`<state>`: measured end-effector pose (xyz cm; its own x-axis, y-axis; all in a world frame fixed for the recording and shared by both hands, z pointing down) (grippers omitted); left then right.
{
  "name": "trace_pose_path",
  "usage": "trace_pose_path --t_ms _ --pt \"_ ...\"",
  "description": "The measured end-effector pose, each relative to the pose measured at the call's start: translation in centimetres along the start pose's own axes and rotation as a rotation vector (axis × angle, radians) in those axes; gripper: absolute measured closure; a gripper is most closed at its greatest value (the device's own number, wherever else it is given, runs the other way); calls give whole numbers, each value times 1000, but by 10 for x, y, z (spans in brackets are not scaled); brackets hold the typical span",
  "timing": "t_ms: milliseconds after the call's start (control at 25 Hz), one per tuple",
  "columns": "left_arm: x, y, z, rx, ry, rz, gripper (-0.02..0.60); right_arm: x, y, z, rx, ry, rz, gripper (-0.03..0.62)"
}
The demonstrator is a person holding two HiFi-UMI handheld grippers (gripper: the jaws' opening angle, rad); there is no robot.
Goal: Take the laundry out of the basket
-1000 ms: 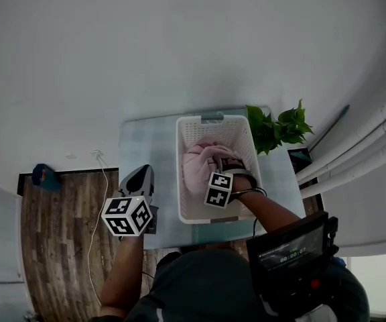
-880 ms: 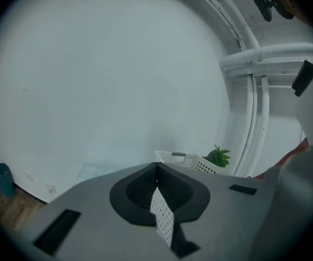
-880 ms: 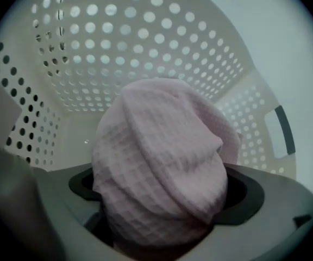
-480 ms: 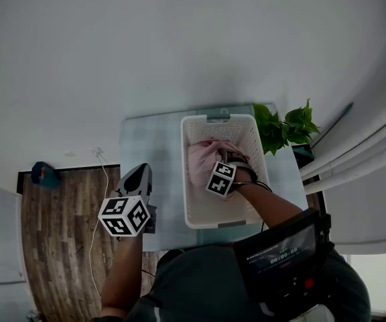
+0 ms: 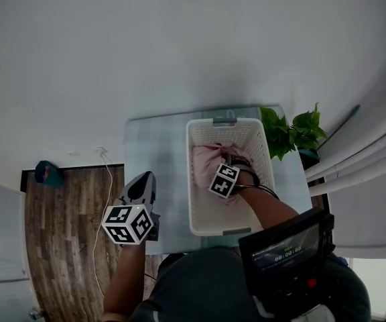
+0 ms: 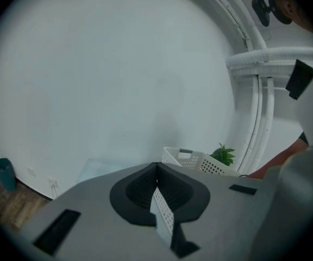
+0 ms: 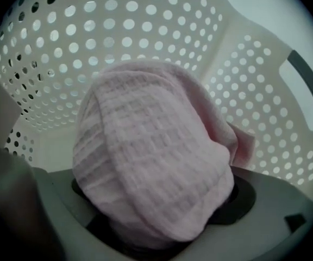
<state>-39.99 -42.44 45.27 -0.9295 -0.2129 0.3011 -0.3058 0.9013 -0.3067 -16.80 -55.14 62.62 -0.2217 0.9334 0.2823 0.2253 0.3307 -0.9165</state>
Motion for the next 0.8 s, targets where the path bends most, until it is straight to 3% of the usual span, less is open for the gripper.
trace_pose_path --t_ms 200,480,800 --pt "14 -2 -2 18 37 20 580 -10 -8 2 -32 -61 -43 117" --pt "14 11 -2 12 29 12 580 -11 -6 2 -76 -110 -150 203" --pt "20 35 2 -32 34 19 580 -23 11 2 -148 -265 -227 289"
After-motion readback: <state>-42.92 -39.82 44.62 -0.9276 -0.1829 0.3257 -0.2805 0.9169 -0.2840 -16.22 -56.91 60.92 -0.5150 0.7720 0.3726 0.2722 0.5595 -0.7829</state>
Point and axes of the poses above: the fingertips, and each gripper's own axes: y backward along the fingers, x to its left, z out of its top, the point moved 8 cm from there along y, backward along the fingers, and after that the axes turned 1 degree about -x, right-handed, at the moved point
